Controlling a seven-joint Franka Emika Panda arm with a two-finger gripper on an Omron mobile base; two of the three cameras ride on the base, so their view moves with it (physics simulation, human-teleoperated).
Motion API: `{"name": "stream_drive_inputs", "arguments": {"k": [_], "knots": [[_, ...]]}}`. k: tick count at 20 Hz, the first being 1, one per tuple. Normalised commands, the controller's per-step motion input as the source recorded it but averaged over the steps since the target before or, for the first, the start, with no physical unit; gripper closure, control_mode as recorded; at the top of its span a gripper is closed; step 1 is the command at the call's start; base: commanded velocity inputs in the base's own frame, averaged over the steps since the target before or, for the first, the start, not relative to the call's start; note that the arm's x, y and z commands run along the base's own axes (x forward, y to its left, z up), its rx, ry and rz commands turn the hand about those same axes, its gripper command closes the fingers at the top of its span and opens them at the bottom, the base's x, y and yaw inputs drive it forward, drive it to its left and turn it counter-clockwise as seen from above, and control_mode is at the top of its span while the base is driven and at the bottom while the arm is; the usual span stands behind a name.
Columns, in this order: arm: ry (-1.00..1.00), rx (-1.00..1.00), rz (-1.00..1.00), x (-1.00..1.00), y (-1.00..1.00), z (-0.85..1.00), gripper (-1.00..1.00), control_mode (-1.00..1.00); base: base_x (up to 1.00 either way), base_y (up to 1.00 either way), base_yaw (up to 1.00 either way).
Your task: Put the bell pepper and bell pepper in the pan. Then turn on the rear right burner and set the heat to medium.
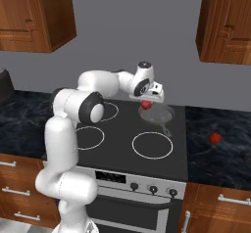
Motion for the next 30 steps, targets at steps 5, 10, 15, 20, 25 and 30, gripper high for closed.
{"name": "stream_drive_inputs", "arguments": {"k": [5,10,15,20,25,30], "knots": [[0.00,0.00,0.00,0.10,0.00,-0.23,1.00,-1.00,0.00,0.00,0.00],[0.00,0.00,0.00,0.00,0.00,-0.55,1.00,-1.00,0.00,0.00,0.00],[0.00,0.00,0.00,0.00,0.00,-0.48,1.00,-1.00,0.00,0.00,0.00],[0.00,0.00,0.00,0.21,0.00,-0.22,1.00,-1.00,0.00,0.00,0.00],[0.00,0.00,0.00,0.49,0.00,0.00,1.00,-1.00,0.00,0.00,0.00],[0.00,0.00,0.00,0.45,0.00,0.00,1.00,-1.00,0.00,0.00,0.00]]}}
